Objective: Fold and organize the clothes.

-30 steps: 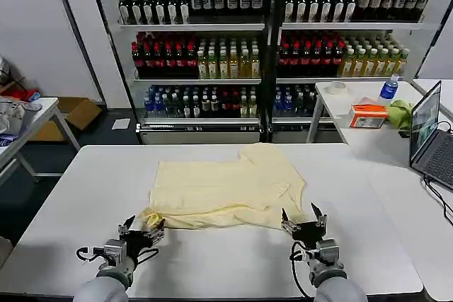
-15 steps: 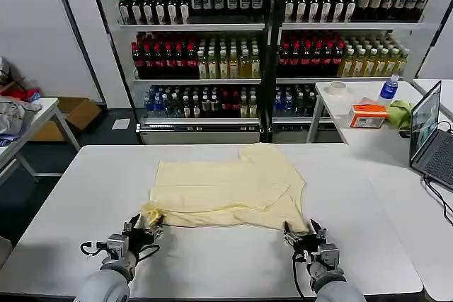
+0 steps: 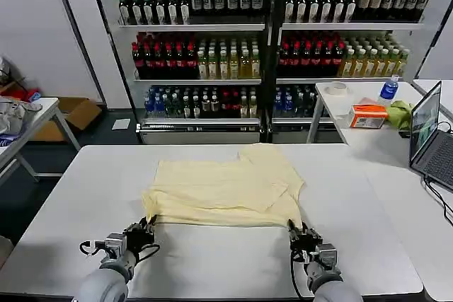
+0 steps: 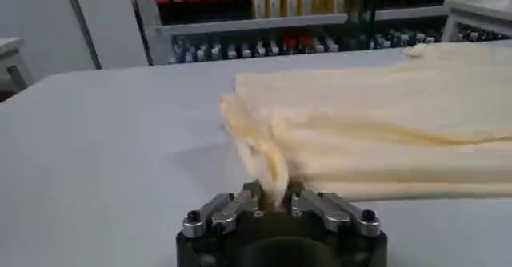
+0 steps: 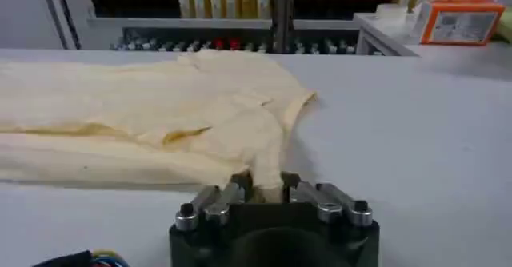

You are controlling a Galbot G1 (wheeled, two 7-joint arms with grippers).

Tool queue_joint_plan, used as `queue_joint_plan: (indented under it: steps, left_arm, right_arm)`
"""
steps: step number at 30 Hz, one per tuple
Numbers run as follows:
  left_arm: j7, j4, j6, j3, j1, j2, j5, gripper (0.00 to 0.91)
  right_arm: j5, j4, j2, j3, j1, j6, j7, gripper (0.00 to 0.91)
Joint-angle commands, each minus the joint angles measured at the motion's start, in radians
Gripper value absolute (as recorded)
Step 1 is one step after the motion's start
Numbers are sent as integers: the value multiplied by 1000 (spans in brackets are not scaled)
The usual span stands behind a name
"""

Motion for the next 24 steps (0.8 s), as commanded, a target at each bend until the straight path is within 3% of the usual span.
queue_joint_plan:
  steps: [1, 9, 24]
  left_arm:
    - [1, -61, 0, -31, 47, 3, -23, 20]
    - [-1, -178, 1, -62, 183, -14, -21, 20]
    - [-8, -362, -33, -85, 510, -106, 76, 20]
  right_arm:
    - [8, 35, -14, 12, -22, -7, 0, 0]
    - [23, 116, -81, 58, -90, -11, -7, 0]
    - [23, 291, -229, 181, -376, 6, -19, 0]
